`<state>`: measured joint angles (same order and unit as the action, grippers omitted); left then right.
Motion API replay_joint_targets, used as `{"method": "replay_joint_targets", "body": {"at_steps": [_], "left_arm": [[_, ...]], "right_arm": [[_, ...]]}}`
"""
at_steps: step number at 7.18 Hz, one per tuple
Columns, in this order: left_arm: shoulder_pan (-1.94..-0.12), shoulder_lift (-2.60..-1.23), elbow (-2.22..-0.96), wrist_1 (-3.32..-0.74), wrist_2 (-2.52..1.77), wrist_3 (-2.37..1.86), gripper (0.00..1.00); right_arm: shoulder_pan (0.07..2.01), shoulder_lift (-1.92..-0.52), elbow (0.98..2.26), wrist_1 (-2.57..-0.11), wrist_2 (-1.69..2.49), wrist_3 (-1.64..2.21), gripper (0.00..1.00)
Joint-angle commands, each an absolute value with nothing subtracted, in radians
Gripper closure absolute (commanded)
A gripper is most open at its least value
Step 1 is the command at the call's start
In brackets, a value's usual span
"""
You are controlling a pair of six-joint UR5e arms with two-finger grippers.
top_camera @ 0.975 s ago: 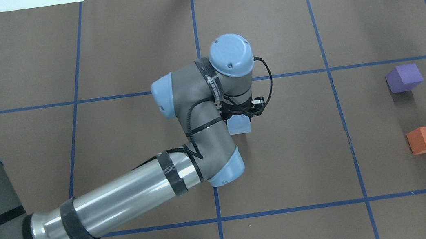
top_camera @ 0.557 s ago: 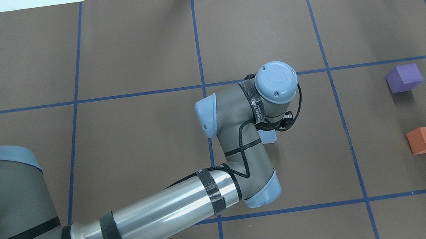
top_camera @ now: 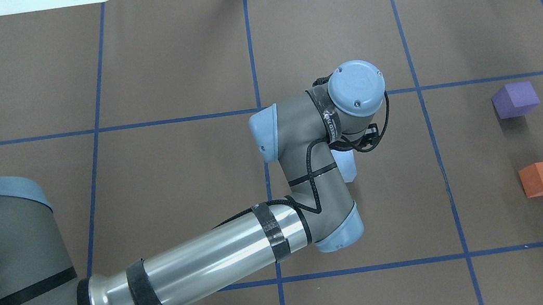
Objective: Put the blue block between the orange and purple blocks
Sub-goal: 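Set the cube down mid-table and raise the left gripper while the right arm approaches, then lower the right gripper onto the light blue cube and close it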
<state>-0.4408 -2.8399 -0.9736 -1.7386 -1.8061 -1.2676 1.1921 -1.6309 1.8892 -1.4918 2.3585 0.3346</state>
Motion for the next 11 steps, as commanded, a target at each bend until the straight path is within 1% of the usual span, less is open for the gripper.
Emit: {"method": "replay_joint_targets", "body": {"at_steps": [1,2,3,4,5,7,8,11], "left_arm": [[-0.527,-2.759,-1.242,-1.546,-1.854,-1.162,0.0],[-0.611,-2.629,-1.387,-1.53,-1.929,-1.143,0.0],[-0.691,-2.464,-1.542,-1.529,-2.004,-1.053,0.0],[-0.757,-2.307,-1.666,-1.531,-2.047,-0.946,0.0],[-0.794,-2.246,-1.692,-1.539,-2.066,-0.899,0.0],[-0.798,-2.241,-1.69,-1.539,-2.063,-0.896,0.0],[-0.796,-2.24,-1.687,-1.54,-2.063,-0.896,0.0],[-0.792,-2.241,-1.68,-1.54,-2.06,-0.903,0.0]], "right_arm": [[1.071,-1.562,1.89,-1.335,2.346,0.704,0.0],[0.996,-1.496,1.89,-1.307,2.303,0.882,0.0],[0.897,-1.414,1.888,-1.307,2.221,1.035,0.0],[0.8,-1.335,1.885,-1.308,2.159,1.157,0.0],[0.693,-1.274,1.882,-1.312,2.067,1.263,0.0],[0.544,-1.22,1.853,-1.318,1.871,1.27,0.0],[0.531,-1.18,1.814,-1.318,1.855,1.269,0.0],[0.509,-1.177,1.786,-1.319,1.789,1.261,0.0]]}}
